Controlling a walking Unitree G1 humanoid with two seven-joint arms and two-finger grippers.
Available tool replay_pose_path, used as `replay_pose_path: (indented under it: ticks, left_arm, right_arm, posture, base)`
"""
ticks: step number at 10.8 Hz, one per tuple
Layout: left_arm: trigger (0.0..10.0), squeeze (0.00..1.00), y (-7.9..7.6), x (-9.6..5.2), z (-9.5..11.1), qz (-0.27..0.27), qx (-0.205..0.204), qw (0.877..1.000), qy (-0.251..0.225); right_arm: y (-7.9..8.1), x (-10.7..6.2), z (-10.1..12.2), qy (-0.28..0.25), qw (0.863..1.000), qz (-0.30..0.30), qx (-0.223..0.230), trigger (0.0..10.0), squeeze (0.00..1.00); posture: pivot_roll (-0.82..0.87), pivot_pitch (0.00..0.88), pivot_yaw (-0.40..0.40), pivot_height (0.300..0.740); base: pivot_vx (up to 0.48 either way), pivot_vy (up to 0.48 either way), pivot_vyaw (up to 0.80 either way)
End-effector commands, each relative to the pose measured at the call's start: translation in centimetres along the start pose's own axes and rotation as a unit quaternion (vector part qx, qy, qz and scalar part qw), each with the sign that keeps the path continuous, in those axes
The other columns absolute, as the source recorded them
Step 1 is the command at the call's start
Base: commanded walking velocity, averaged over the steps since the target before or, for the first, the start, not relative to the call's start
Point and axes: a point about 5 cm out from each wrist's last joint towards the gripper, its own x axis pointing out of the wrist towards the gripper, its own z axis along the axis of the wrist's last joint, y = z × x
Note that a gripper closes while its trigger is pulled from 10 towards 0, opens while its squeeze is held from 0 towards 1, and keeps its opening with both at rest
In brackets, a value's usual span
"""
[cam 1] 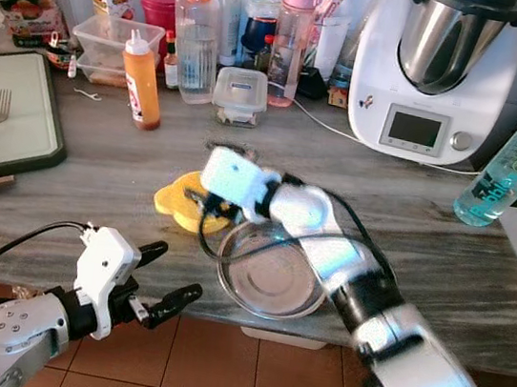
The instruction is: Setting the table
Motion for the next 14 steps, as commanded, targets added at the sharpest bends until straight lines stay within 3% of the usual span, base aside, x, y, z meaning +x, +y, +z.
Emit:
replay_pose_path:
  ticks: [1,3,4,7,8,10,14]
  left_arm:
    - [10.0,0.00,0.1,0.2,-0.1,-0.003,0.000,1.000,0.000]
    - [10.0,0.00,0.1,0.3,-0.1,0.000,0.001,1.000,-0.002]
    - [10.0,0.00,0.1,0.4,-0.1,0.002,0.000,1.000,-0.004]
    - [10.0,0.00,0.1,0.5,-0.2,0.002,0.000,1.000,-0.007]
    - [10.0,0.00,0.1,0.5,-0.2,0.002,0.000,1.000,-0.008]
    - [10.0,0.00,0.1,0.5,-0.1,0.001,0.001,1.000,-0.014]
    - [10.0,0.00,0.2,0.5,-0.2,-0.001,0.001,1.000,-0.012]
  right_arm:
    - [-0.7,-0.5,0.4,-0.010,1.000,-0.018,0.003,10.0,1.00]
    - [-1.1,-1.9,-0.2,-0.006,0.998,-0.056,0.012,10.0,1.00]
    - [-1.4,-3.6,-0.8,-0.001,0.996,-0.087,0.030,10.0,1.00]
    - [-1.0,-7.2,-2.5,0.034,0.992,-0.106,0.063,10.0,1.00]
    - [-0.8,-7.5,-2.8,0.039,0.991,-0.108,0.068,10.0,1.00]
    - [0.7,-10.0,-5.1,0.092,0.985,-0.107,0.100,10.0,1.00]
    - [2.3,-12.4,-6.8,0.160,0.978,-0.055,0.123,10.0,1.00]
  posture:
    - [0.07,0.043,-0.043,0.740]
    - [0.07,0.036,-0.047,0.740]
    - [0.07,0.034,-0.048,0.740]
    - [0.06,0.024,-0.044,0.740]
    - [0.06,0.023,-0.042,0.740]
    - [0.05,0.024,-0.040,0.740]
    - [0.04,0.026,-0.033,0.740]
  base:
    - [0.000,0.000,0.00]
    - [0.000,0.000,0.00]
    - [0.000,0.000,0.00]
    - [0.000,0.000,0.00]
    - [0.000,0.000,0.00]
    - [0.000,0.000,0.00]
    - [0.000,0.000,0.00]
